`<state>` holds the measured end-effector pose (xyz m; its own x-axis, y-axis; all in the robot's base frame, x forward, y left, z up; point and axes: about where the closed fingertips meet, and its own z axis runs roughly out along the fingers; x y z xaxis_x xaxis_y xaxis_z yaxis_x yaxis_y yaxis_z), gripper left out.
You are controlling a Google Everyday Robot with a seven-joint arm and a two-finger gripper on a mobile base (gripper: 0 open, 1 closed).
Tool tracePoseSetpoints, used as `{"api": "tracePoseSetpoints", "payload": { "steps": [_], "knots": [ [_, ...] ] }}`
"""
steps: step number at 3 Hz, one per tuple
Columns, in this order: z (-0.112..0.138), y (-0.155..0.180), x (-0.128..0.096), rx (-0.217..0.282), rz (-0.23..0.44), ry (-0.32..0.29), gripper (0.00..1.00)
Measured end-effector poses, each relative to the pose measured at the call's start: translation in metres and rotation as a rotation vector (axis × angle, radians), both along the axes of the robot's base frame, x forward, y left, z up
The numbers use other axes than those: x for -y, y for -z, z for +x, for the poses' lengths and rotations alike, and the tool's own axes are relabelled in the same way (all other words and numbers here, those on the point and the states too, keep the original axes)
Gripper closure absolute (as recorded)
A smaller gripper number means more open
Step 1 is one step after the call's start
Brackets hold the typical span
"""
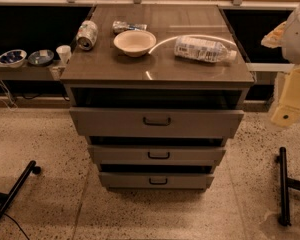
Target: Open middle drawer
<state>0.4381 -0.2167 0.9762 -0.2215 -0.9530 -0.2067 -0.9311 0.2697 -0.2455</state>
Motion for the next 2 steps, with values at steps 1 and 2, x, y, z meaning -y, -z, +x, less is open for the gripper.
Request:
{"api": "tracePoseSetpoints", "payload": {
  "steps": [1,2],
  "knots": [
    [0.0,0.0,0.0,0.0,0.0,0.0,0.0],
    [-0.004,0.026,-0.004,0.007,0.049,0.007,0.0]
  ]
}}
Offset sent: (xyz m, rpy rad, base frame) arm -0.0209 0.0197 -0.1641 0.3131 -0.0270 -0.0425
